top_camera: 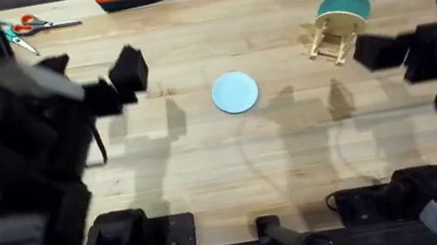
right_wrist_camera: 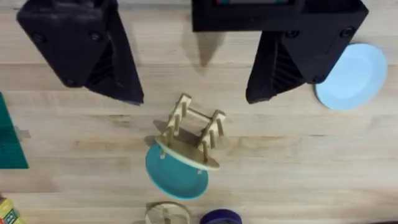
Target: Pick up the plates from the table one by one and place each into a slot on the dish rack.
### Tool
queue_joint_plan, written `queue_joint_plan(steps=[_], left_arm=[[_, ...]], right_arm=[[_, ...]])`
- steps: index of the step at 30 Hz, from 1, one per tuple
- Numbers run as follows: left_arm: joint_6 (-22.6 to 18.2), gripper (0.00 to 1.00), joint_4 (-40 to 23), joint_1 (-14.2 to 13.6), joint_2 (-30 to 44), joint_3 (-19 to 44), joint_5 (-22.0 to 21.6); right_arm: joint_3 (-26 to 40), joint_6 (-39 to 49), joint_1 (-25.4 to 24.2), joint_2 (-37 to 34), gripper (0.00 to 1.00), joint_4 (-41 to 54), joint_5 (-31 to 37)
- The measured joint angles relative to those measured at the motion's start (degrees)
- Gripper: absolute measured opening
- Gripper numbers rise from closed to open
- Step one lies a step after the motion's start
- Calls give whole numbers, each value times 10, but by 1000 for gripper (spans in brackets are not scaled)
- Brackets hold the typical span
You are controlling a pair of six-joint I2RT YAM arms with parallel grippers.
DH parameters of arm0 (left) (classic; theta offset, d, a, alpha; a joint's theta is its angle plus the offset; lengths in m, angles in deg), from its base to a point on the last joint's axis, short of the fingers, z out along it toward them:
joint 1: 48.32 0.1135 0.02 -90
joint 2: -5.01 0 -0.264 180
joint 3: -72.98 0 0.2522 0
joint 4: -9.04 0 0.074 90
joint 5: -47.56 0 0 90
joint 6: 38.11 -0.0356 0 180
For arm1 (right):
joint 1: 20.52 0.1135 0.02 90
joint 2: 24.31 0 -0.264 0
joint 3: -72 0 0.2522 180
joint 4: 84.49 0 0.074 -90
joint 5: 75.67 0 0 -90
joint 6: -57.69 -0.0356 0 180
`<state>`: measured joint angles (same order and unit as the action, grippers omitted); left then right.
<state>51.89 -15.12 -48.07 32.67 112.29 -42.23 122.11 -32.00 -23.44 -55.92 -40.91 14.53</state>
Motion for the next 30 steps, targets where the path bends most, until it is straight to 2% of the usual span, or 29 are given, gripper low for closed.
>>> queue_joint_plan(steps=[8,15,20,23,30], left_arm=[[0,990,-116,0,183,203,25],[0,990,-270,0,296,378,53],[0,991,-354,0,361,479,68],[-1,991,-383,0,388,522,73],[-1,992,-387,0,406,541,76]], right_arm=[[265,2,0,-231,992,166,-6],[432,2,0,-356,992,278,-44],[493,2,0,-402,992,328,-71],[510,2,0,-411,994,343,-78],[516,2,0,-411,994,346,-85]])
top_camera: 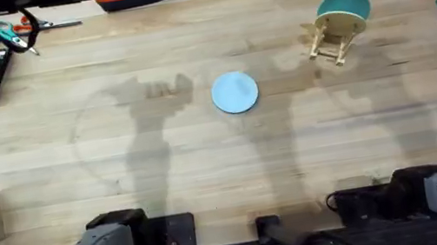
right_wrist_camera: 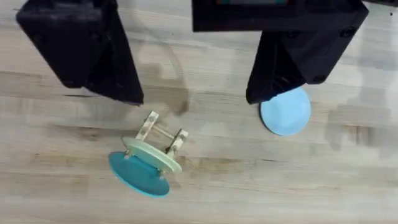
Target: Pick up the plates from the table one by one and place each into a slot on the dish rack.
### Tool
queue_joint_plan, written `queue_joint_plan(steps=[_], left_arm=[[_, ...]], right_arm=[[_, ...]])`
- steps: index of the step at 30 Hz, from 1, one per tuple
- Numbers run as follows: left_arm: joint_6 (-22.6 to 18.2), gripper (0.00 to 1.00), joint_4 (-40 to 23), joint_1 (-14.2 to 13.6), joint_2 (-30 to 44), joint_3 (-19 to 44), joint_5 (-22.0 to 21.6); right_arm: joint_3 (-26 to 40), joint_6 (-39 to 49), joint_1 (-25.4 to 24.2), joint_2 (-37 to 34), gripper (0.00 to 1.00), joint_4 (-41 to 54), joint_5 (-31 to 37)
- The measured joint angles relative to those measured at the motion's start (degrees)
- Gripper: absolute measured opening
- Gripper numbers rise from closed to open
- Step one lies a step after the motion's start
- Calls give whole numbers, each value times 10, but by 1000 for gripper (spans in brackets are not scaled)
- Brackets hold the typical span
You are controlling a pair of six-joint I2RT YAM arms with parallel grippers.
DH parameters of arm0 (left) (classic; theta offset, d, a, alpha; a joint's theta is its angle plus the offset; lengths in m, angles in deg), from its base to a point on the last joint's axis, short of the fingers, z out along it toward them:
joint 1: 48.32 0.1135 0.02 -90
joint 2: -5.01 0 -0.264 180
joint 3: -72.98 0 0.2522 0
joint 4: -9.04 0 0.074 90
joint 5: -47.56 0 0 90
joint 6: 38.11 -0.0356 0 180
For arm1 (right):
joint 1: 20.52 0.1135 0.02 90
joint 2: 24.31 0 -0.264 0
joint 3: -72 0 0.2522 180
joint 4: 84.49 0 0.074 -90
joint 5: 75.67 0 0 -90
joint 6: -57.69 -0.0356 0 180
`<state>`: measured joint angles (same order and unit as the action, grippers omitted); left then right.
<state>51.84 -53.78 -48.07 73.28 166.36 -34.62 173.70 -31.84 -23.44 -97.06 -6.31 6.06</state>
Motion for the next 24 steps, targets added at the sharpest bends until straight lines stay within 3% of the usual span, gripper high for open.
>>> queue_joint_plan(steps=[6,19,22,24], left_arm=[[0,992,0,0,0,0,4],[0,992,-5,0,0,0,75],[0,890,-12,0,0,0,79],[-1,741,-15,0,0,0,81]], right_arm=[[0,0,0,0,995,0,-2],[0,0,0,0,994,1,-2],[0,0,0,0,994,1,-2],[0,0,0,0,994,1,-2]])
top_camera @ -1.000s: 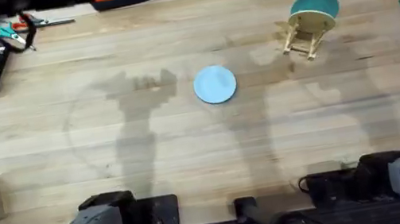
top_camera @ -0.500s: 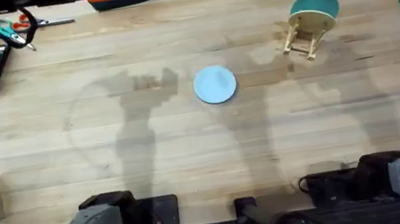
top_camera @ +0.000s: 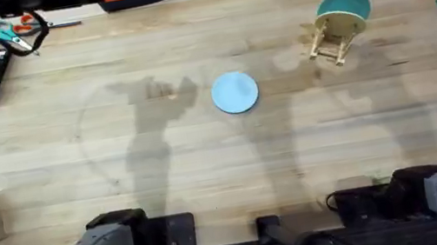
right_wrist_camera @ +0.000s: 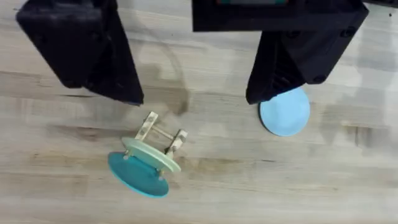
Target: Pick up the plates from the table one by one and place each into a slot on the dish rack.
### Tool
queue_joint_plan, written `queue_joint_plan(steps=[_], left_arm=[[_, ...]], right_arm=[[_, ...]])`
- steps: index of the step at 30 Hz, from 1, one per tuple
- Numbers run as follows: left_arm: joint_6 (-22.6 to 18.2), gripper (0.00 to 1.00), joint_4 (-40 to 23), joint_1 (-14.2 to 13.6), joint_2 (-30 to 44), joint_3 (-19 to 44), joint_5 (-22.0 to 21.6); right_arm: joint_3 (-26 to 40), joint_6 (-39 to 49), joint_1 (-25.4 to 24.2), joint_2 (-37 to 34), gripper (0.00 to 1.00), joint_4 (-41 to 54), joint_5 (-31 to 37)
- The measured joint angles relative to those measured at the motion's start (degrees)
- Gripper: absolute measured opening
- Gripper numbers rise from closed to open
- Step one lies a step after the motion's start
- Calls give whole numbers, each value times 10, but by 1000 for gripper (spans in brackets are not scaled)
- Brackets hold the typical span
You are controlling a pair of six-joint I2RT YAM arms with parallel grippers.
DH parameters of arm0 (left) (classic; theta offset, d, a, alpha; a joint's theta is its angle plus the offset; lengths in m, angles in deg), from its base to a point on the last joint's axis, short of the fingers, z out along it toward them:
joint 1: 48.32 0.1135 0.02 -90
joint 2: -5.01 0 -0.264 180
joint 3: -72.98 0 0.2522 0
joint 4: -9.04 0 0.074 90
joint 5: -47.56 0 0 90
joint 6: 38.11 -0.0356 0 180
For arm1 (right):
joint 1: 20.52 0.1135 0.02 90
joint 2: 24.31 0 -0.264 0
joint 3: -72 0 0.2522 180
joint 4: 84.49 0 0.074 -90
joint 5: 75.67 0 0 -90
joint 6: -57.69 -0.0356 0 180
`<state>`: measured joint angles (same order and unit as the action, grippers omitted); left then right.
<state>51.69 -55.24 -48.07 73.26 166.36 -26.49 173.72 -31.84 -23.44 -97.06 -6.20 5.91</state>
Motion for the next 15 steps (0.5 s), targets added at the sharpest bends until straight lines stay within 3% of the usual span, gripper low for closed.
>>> queue_joint_plan(steps=[5,8,15], left_arm=[[-3,289,-1,0,0,0,6],[-3,72,-1,0,0,0,8],[-4,42,-1,0,0,0,8]], right_arm=[[0,0,0,0,995,0,0],[0,0,0,0,995,0,0],[0,0,0,0,993,0,0]])
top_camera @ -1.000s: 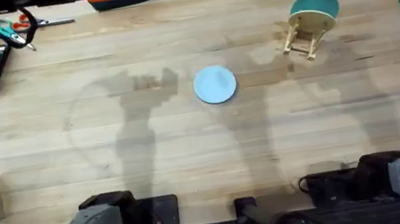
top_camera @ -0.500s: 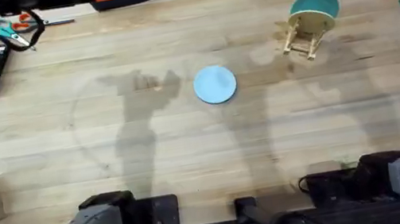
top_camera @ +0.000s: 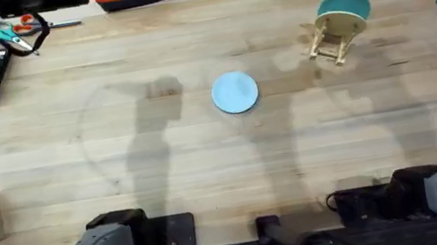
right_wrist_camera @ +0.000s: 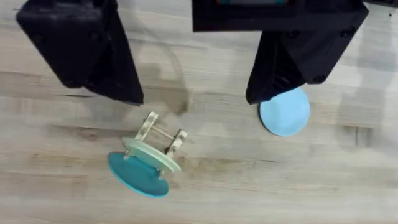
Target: Pick up the plates from the table one by one and place each into a slot on the dish rack.
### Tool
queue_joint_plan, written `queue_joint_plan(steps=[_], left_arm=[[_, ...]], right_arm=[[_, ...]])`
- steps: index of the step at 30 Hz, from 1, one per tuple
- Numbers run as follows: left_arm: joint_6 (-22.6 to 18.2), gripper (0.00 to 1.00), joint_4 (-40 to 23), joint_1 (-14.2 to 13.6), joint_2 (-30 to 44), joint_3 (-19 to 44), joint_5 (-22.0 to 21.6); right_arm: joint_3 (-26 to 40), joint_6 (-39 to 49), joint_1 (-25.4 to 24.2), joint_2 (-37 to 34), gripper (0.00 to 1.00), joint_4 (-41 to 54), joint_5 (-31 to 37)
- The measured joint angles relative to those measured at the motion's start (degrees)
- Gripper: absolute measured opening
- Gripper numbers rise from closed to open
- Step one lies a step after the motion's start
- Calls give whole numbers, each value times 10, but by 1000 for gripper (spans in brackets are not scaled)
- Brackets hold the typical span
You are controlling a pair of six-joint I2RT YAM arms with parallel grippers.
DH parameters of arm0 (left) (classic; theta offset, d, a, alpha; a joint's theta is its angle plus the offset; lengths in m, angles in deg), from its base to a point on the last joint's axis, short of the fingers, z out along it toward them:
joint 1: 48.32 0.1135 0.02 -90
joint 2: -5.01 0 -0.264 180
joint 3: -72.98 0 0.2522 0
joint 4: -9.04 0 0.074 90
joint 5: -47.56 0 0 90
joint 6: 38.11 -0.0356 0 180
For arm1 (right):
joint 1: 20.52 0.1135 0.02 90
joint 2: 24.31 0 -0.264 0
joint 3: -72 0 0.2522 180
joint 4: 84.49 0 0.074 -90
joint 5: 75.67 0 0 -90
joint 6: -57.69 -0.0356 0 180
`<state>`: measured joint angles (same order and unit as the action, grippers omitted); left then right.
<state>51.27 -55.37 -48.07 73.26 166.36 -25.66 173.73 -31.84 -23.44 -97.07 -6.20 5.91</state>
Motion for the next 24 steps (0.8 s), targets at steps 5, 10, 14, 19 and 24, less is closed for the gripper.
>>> queue_joint_plan(steps=[5,10,14,19,24], left_arm=[[0,42,-8,0,0,0,0],[0,42,-23,0,2,0,5],[0,42,-28,0,20,0,36],[0,40,-28,0,62,0,97],[-13,40,-28,0,93,0,175]], right_arm=[[0,0,0,0,994,0,0],[0,0,0,0,995,0,0],[0,0,0,0,995,0,0],[0,0,0,0,995,0,0],[0,0,0,0,995,0,0]])
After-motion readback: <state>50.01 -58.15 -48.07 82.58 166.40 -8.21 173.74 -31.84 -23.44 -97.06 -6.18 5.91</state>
